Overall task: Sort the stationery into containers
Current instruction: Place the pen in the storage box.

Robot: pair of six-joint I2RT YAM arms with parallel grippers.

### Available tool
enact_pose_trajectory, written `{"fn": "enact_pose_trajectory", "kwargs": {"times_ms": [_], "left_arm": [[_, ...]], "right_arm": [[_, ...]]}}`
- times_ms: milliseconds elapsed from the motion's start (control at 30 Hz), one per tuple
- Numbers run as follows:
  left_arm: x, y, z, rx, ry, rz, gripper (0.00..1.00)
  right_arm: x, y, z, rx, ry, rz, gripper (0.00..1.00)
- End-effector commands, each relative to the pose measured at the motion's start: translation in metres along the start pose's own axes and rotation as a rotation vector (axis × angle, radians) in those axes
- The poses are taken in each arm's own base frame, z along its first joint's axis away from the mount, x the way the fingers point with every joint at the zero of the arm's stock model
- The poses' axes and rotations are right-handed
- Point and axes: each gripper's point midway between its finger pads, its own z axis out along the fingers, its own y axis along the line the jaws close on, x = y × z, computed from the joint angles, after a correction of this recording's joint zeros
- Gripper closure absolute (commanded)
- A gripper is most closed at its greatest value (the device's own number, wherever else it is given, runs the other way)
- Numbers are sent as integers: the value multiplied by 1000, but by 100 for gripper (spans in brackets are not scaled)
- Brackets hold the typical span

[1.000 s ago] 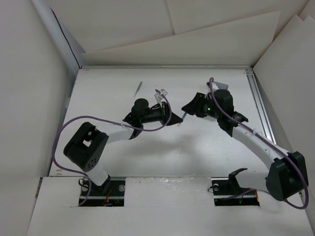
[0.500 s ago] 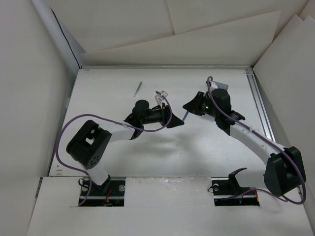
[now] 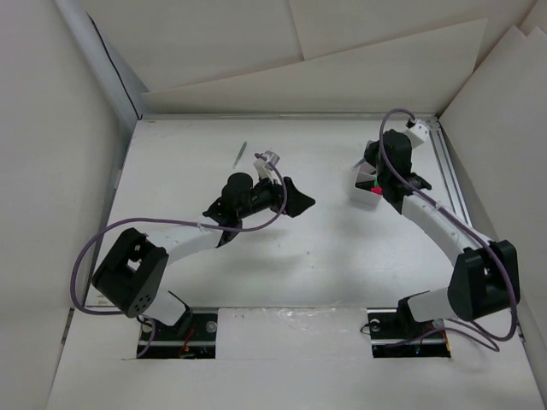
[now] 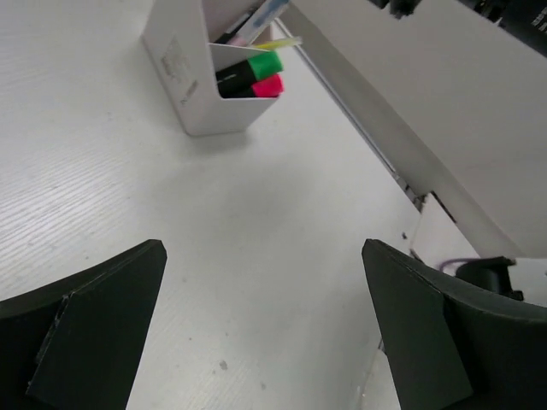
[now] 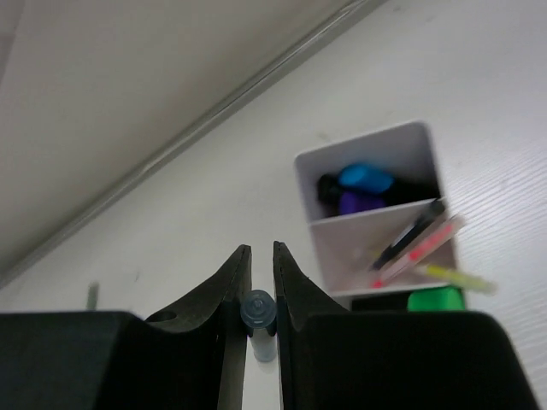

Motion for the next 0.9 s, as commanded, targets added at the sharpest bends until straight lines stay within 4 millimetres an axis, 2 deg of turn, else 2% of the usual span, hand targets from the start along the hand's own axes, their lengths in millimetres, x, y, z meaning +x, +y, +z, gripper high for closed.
{"fn": "enact_pose_trajectory", "kwargs": {"times_ms": [0, 33, 100, 133, 200, 267, 400, 467, 567, 600, 633, 667, 700, 733, 800, 867], "left_arm": [[-12, 19, -10, -137, -66, 33, 0], [-14, 23, -12, -161, -82, 43, 0], [-16, 39, -18, -260, -99, 42, 0], [-17, 44, -19, -291, -100, 52, 0], [-18, 60, -26, -388, -102, 60, 0], [-29, 62, -29, -423, -133, 76, 0], [-42, 84, -40, -517, -172, 68, 0], [-41, 100, -39, -554, -156, 57, 0], [-38, 118, -39, -587, -143, 33, 0], [-44, 120, -41, -581, -159, 21, 4], [-40, 126, -41, -583, -143, 14, 12], [-47, 124, -40, -573, -154, 14, 19], [-44, 127, -39, -578, -146, 12, 38], [-45, 128, -40, -585, -151, 12, 46], [-51, 132, -40, -619, -163, 14, 53], [-55, 136, -41, -649, -163, 12, 55]], "right_arm": [[-53, -46, 24, 273, -245, 31, 92], [-52, -48, 35, 290, -239, 14, 92], [-54, -55, 42, 333, -255, -2, 92], [-60, -52, 46, 339, -270, 2, 92], [-53, -57, 57, 371, -262, -25, 91], [-53, -59, 61, 390, -272, -28, 90], [-55, -59, 65, 407, -285, -28, 88], [-52, -61, 67, 412, -279, -33, 87], [-49, -60, 65, 416, -274, -41, 75], [-48, -58, 66, 406, -267, -41, 71], [-42, -59, 67, 399, -253, -38, 63], [-39, -59, 67, 394, -237, -43, 60], [-38, -57, 68, 386, -233, -34, 58], [-33, -62, 67, 396, -220, -45, 55], [-31, -60, 66, 378, -208, -35, 52], [-34, -55, 61, 362, -203, -9, 50]]}}
